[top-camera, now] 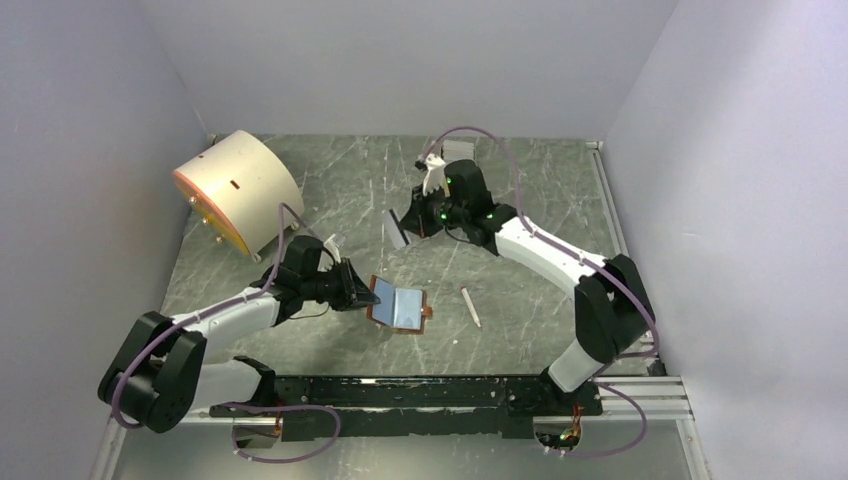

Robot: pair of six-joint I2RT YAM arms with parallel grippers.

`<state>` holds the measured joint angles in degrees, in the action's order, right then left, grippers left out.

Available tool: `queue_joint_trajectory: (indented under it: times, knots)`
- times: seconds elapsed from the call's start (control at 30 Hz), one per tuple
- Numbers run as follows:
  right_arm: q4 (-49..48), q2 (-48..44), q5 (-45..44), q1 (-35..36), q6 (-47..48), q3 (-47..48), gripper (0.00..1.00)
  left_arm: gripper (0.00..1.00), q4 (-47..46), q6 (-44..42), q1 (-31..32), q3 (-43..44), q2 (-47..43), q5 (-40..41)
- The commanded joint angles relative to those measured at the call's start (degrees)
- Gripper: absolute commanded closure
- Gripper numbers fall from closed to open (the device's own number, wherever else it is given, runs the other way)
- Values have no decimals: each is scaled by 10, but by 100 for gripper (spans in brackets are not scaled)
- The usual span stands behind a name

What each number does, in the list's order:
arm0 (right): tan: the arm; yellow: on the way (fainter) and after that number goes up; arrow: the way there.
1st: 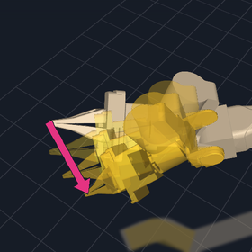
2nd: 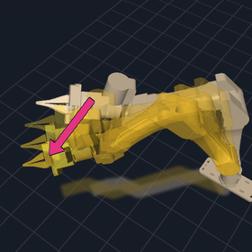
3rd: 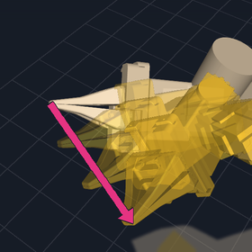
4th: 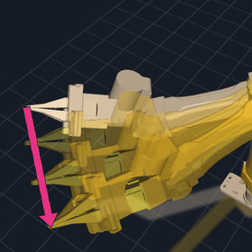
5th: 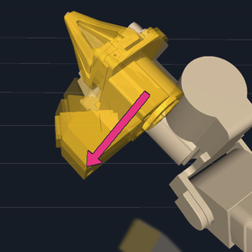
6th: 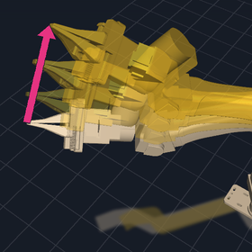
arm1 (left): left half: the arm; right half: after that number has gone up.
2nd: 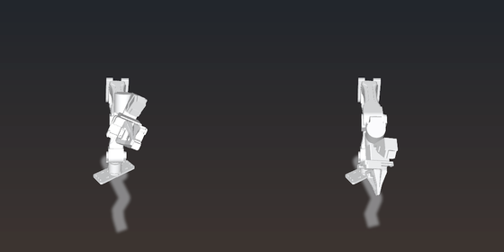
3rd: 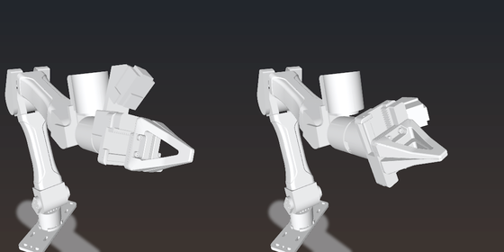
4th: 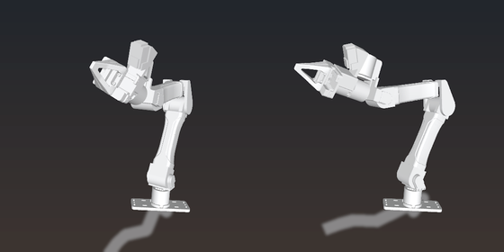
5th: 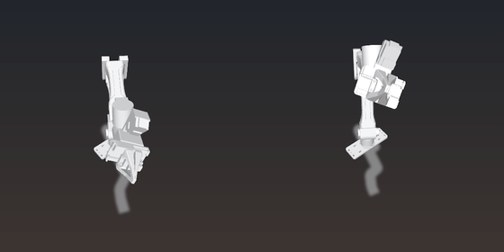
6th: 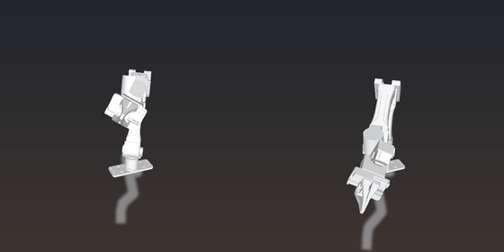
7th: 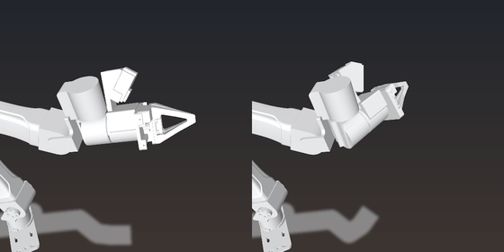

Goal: Put the credit cards into the card holder
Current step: Insert the credit card into the card holder.

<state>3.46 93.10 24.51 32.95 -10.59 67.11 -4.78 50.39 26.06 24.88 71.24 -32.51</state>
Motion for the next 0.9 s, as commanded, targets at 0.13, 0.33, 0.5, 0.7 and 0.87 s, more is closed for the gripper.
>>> queue_joint_trajectory:
  times: [0.13,0.33,0.5,0.7,0.87]
  knots:
    - [-64,-92,6,42,-221,-116,100,81,-67,68,-5,-44,-61,42]
    - [-132,-161,-16,44,-301,-229,100,81,-123,121,-5,-99,-76,72]
    - [-196,-181,-1,45,-372,-304,100,76,-110,114,-4,-88,-47,73]
    - [-262,-168,6,47,-431,-355,100,64,-43,87,-4,-95,-71,97]
    - [-294,-126,14,52,-447,-358,100,64,18,60,-5,-88,-88,119]
